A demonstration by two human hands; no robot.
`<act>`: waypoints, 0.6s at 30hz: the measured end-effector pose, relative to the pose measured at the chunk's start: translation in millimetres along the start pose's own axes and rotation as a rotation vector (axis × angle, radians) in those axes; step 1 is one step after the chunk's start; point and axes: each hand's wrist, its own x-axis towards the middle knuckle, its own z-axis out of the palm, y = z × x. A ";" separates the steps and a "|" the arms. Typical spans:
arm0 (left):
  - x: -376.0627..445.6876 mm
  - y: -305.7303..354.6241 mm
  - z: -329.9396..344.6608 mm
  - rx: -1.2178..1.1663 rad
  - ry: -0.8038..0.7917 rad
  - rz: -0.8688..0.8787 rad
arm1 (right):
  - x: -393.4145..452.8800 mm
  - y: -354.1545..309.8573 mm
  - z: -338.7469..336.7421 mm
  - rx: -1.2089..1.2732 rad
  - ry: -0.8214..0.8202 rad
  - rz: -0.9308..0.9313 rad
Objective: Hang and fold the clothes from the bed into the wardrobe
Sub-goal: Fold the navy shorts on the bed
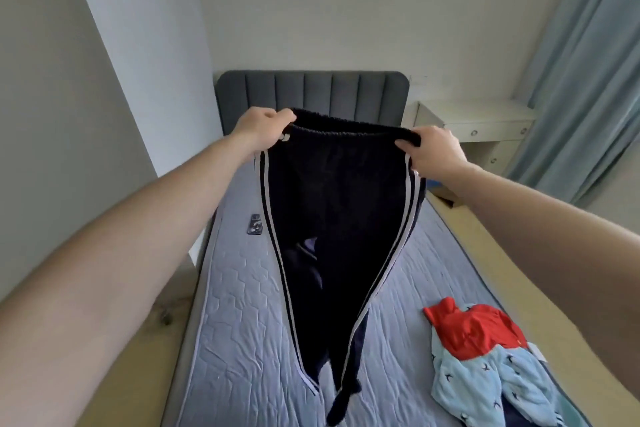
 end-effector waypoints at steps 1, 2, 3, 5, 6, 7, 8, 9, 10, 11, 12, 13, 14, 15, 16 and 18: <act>5.8 19.3 -11.9 -0.002 0.056 0.054 | 10.5 -10.0 -15.8 0.044 0.057 -0.018; 11.1 37.4 -23.5 -0.017 0.110 0.101 | 18.8 -19.4 -30.5 0.081 0.105 -0.035; 14.8 53.8 -34.4 -0.026 0.159 0.143 | 25.4 -28.3 -43.8 0.110 0.148 -0.056; 19.4 80.0 -52.1 -0.025 0.223 0.211 | 34.7 -42.0 -65.3 0.153 0.222 -0.086; 19.9 89.6 -59.0 -0.026 0.240 0.234 | 37.6 -46.9 -73.2 0.169 0.251 -0.100; 19.6 96.7 -64.4 -0.028 0.254 0.247 | 38.3 -50.7 -79.5 0.177 0.273 -0.117; 17.5 102.0 -68.2 -0.027 0.260 0.265 | 38.0 -52.3 -82.9 0.180 0.289 -0.126; 13.8 104.9 -70.3 -0.017 0.262 0.273 | 35.9 -53.1 -84.5 0.180 0.299 -0.135; 9.9 104.9 -70.9 0.002 0.257 0.277 | 32.6 -53.1 -83.6 0.178 0.305 -0.144; 6.1 101.8 -68.4 0.026 0.245 0.273 | 26.5 -50.9 -80.2 0.179 0.304 -0.155; 3.8 95.1 -66.0 0.050 0.234 0.265 | 22.4 -48.1 -74.5 0.186 0.297 -0.170; 1.1 84.8 -61.0 0.073 0.216 0.254 | 16.0 -41.8 -66.4 0.194 0.279 -0.181; -2.2 71.6 -54.9 0.089 0.192 0.249 | 10.8 -33.8 -55.0 0.198 0.260 -0.192; -4.5 55.6 -47.3 0.098 0.161 0.245 | 6.9 -24.7 -41.4 0.192 0.242 -0.200; -7.0 37.0 -37.6 0.110 0.129 0.240 | 3.6 -12.8 -25.0 0.177 0.210 -0.201; -16.9 -6.8 -13.6 0.140 0.063 0.200 | -7.4 13.4 14.1 0.127 0.117 -0.191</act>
